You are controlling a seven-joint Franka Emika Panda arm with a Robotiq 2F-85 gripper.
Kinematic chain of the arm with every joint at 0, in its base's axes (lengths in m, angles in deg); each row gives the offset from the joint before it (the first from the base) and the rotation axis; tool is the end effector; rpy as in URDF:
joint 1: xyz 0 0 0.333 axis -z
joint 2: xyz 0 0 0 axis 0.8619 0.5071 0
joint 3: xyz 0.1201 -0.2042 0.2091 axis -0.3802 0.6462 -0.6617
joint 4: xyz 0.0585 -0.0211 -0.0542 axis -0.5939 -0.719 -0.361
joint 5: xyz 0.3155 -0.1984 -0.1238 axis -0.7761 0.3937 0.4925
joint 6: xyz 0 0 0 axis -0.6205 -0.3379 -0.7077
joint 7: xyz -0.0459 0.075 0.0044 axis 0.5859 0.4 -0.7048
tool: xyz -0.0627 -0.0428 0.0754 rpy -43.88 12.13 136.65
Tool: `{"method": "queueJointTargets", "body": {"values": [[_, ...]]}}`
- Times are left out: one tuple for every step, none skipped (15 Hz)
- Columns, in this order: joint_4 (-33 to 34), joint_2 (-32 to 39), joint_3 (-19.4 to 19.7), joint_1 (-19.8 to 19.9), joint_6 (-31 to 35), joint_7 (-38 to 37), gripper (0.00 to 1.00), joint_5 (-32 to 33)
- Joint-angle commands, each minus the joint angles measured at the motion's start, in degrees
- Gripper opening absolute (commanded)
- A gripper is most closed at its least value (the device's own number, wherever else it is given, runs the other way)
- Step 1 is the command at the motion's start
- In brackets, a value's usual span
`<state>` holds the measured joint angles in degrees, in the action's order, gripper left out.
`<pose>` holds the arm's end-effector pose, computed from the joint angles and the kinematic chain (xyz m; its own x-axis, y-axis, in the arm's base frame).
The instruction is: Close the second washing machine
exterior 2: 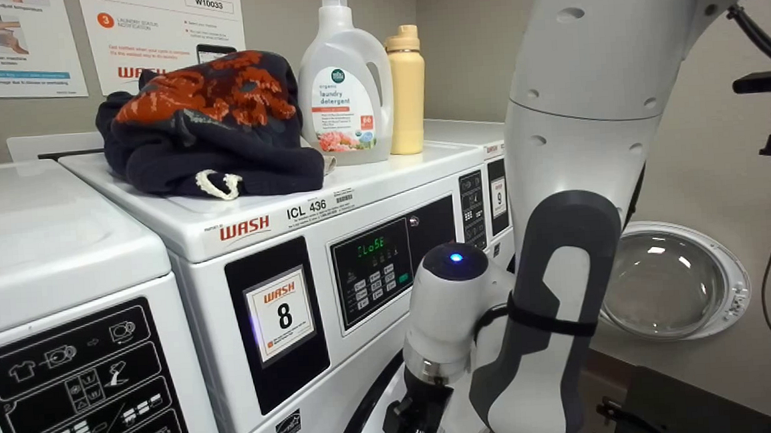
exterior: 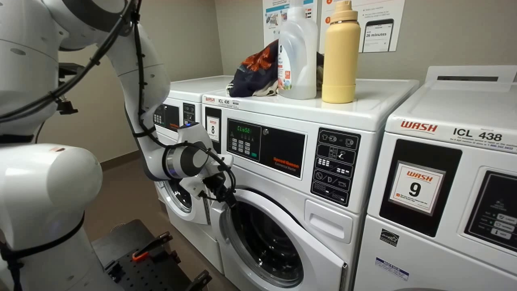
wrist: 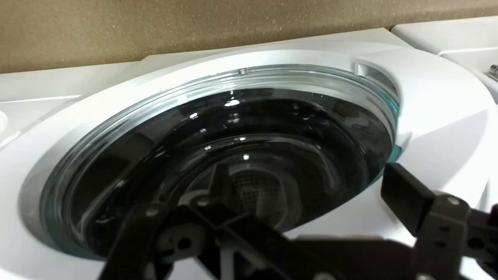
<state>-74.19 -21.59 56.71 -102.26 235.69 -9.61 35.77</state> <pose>0.4137 0.0932 0.1242 0.9651 -0.0955 0.2439 -0.1252 -0.9861 0.1095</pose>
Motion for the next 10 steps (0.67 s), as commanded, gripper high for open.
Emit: {"method": "queueJointTargets", "body": {"values": [[-5.1,0.9,1.7,-3.2,9.7,8.2,1.0,-11.2],[-6.1,0.9,0.2,-2.2,12.1,10.8,1.0,-14.8],[-6.9,1.0,-1.3,-1.5,14.7,12.9,1.0,-18.1],[-7.5,1.0,-3.0,-0.5,16.9,14.8,1.0,-21.0],[-6.1,-1.5,-1.2,-4.0,12.8,18.0,1.0,-25.6],[-6.6,-0.8,1.5,-6.5,13.3,13.9,1.0,-22.1],[-6.3,-1.0,1.6,-7.4,13.2,14.7,1.0,-23.2],[-6.0,-0.9,2.4,-8.6,13.2,14.6,1.0,-23.3],[-5.5,-0.7,2.9,-9.7,13.2,14.4,1.0,-23.4],[-5.3,-0.6,3.3,-10.7,13.1,14.2,1.0,-23.5]]}}
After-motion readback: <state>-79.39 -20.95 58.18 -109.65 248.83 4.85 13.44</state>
